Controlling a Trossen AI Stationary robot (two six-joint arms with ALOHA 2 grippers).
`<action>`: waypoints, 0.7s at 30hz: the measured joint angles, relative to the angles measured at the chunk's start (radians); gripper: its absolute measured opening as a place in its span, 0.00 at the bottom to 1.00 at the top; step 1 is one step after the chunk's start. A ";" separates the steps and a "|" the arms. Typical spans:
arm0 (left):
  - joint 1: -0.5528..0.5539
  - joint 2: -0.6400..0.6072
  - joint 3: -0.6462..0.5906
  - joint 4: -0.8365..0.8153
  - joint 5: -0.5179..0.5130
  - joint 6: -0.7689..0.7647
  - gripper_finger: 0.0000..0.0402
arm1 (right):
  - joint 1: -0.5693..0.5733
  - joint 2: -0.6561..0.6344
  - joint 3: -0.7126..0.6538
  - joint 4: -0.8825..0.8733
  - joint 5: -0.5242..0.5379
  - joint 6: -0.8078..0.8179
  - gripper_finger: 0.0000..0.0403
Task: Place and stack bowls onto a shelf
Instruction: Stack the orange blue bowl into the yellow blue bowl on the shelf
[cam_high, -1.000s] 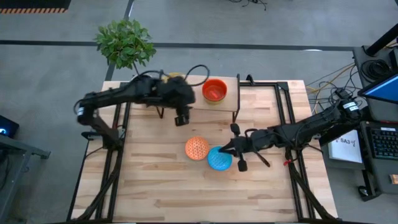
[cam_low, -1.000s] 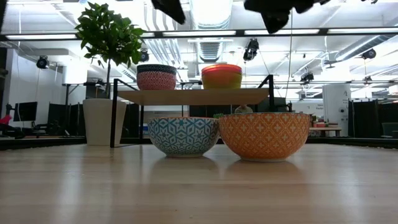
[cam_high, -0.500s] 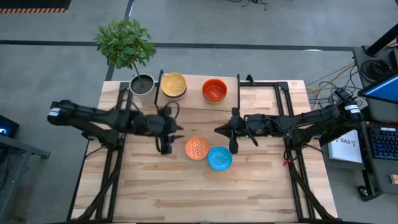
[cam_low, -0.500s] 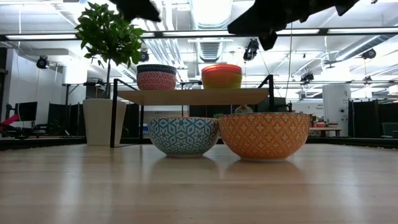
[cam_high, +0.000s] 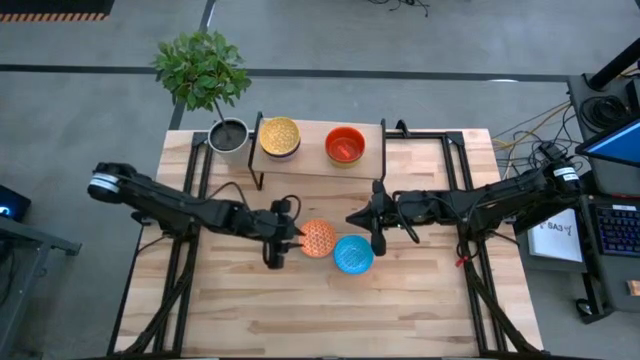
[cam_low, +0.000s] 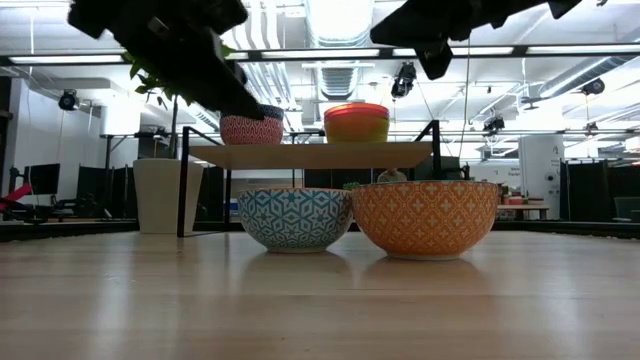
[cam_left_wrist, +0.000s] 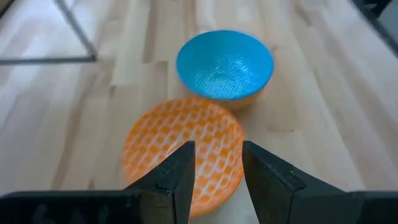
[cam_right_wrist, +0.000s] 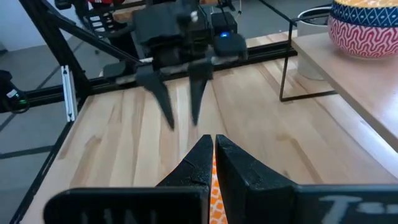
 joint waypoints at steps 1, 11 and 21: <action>-0.001 0.020 0.000 0.026 0.010 0.006 0.29 | 0.000 0.000 0.000 -0.002 0.001 0.000 0.02; -0.004 0.220 0.136 -0.045 0.197 0.092 0.29 | 0.000 0.000 0.000 -0.061 0.001 0.004 0.02; -0.004 0.321 0.220 -0.123 0.344 0.083 0.41 | 0.011 0.000 0.000 -0.068 0.000 0.004 0.02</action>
